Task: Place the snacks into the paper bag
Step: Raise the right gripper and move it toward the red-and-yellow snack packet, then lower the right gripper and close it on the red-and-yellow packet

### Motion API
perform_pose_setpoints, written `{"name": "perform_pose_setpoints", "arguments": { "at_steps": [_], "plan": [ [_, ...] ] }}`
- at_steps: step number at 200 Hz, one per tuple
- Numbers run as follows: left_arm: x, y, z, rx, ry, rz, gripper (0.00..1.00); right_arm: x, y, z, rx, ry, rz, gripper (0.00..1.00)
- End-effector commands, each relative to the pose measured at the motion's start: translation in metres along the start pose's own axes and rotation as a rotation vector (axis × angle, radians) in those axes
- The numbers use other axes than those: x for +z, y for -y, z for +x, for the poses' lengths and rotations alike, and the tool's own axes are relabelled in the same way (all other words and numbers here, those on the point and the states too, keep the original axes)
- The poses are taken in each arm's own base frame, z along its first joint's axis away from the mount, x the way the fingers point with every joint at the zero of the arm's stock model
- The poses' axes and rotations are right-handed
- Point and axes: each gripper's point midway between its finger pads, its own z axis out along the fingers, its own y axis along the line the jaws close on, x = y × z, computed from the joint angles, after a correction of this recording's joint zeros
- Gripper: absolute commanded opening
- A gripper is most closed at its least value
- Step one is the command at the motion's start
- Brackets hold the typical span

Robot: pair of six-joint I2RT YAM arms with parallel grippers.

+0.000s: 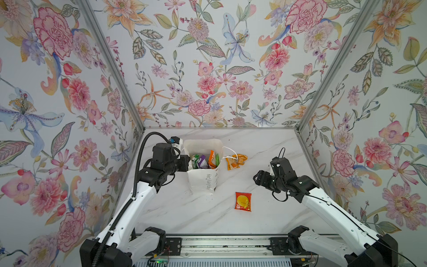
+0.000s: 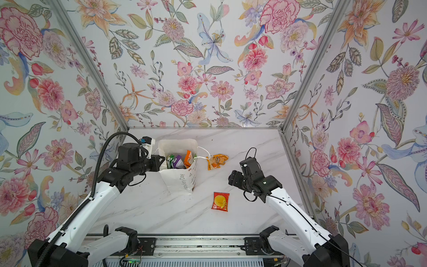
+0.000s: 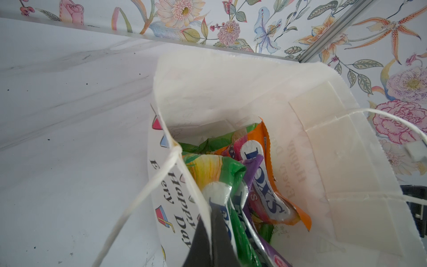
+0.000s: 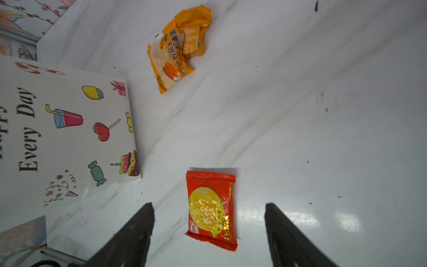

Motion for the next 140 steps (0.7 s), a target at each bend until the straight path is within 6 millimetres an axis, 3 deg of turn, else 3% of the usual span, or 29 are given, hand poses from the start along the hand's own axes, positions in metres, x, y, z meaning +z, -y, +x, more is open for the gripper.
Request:
{"name": "perform_pose_setpoints", "arguments": {
  "at_steps": [1,42,99,140],
  "plan": [
    [-0.014,0.007,-0.036,0.080,0.154,0.022,0.00,0.014,-0.002,0.025,0.088,-0.069,-0.060,0.77],
    [-0.014,0.009,-0.035,0.078,0.155,0.035,0.00,0.047,0.001,0.060,0.060,-0.169,-0.028,0.77],
    [-0.015,0.008,-0.035,0.074,0.160,0.035,0.00,0.075,-0.005,0.101,-0.039,-0.323,-0.003,0.75],
    [-0.014,0.008,-0.034,0.074,0.158,0.037,0.00,0.082,0.010,0.109,-0.041,-0.353,0.062,0.73]
  ]
}}
